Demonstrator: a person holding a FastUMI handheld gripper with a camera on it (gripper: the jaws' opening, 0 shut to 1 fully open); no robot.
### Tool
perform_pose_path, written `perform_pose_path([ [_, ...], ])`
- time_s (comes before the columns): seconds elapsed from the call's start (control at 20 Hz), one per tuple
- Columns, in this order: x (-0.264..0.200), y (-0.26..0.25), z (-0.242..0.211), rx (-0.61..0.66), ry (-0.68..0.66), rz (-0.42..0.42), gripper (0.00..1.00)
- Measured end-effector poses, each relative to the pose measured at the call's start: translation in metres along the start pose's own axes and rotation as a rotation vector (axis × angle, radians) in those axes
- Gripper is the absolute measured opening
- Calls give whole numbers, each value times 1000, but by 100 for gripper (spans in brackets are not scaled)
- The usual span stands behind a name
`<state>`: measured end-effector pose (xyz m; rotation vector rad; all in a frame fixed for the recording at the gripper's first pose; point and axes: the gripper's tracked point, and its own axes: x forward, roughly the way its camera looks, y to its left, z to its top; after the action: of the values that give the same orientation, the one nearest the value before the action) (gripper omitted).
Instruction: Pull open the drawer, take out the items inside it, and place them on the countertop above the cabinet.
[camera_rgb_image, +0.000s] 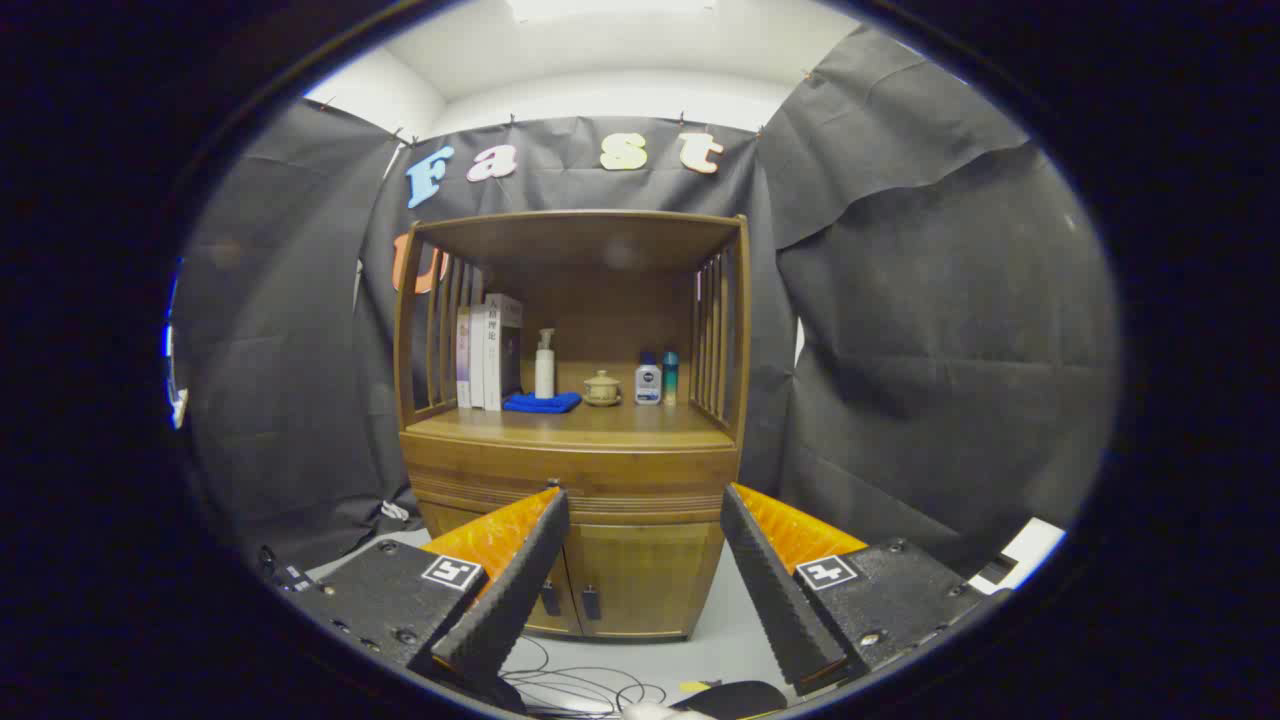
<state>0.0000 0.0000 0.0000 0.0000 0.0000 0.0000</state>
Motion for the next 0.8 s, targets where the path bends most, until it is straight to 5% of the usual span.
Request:
perform_pose_path([
  [0.8,7,2,4,3,7,7,99],
])
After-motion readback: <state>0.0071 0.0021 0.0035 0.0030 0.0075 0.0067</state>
